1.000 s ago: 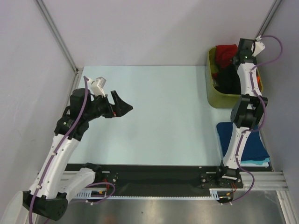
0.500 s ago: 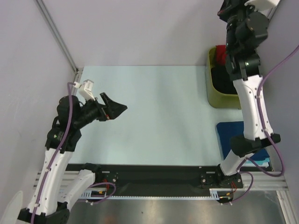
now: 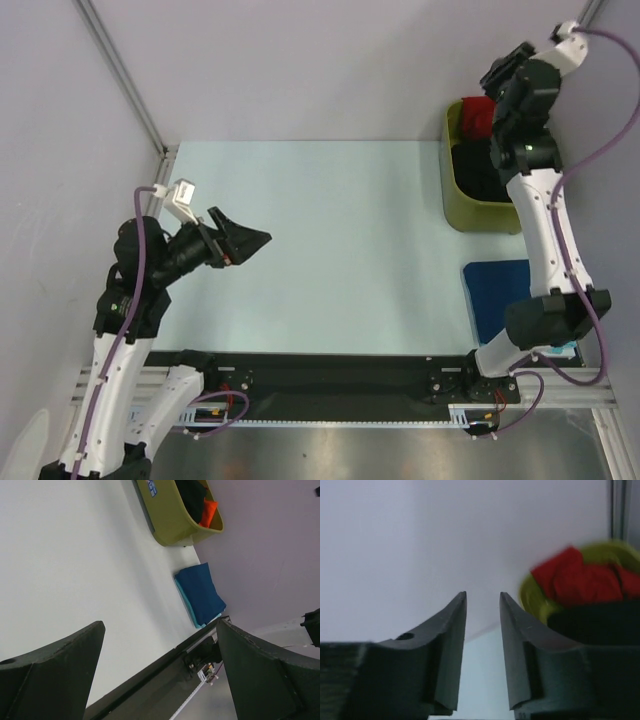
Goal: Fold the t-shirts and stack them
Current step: Grab the tshirt from the pile
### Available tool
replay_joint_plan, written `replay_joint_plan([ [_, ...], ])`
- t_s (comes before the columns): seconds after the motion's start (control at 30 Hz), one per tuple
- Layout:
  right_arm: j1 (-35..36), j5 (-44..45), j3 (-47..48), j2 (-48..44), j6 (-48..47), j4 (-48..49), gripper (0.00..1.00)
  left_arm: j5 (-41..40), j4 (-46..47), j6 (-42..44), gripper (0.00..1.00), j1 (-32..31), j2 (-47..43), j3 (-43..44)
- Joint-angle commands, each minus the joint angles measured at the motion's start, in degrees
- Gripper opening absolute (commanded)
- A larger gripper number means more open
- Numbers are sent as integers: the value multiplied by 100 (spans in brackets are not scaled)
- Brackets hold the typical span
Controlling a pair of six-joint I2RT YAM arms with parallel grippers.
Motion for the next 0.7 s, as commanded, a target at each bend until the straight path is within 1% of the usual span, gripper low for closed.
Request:
replay_joint_plan([
  [0.0,-368,289,-527,206,636,-363,41,321,441,-163,100,50,230,-263],
  [0.03,-439,533,-449,320,733,-556,44,357,608,-189,100,50,301,-316],
  [0.07,-509,675,-327,643,1029,-819,51,375,653,-207,100,50,449,-351],
  [0.1,-553,824,-204,811,1189,-1378,58,375,653,-242,100,50,538,-378],
  [0.17,-773,1089,182,1180,1462,-1847,67,393,671,-260,100,59,670,-369],
  [0.2,-817,1185,350,1556,1759,-2276,69,384,645,-243,100,59,810,-352],
  [0.27,-949,1318,683,1875,1963,-2647,74,331,575,-164,100,59,942,-238],
  [0.3,-1010,1283,816,2224,2199,-2780,75,331,504,-137,100,68,1056,-185],
  [0.33,-1054,1266,965,2393,2306,-2920,82,323,478,-111,100,68,1144,-141],
  [0.37,-1124,1292,1402,2612,2420,-3279,87,322,443,-58,100,59,1206,-54],
  [0.4,-1143,1327,1571,2937,2456,-3413,87,314,399,-23,100,68,1311,-18],
  [0.5,-1204,1511,2098,3491,2421,-3686,88,200,320,118,100,59,1452,87],
  [0.67,-1389,1239,2522,4108,2483,-3818,88,76,240,328,100,59,1856,368],
])
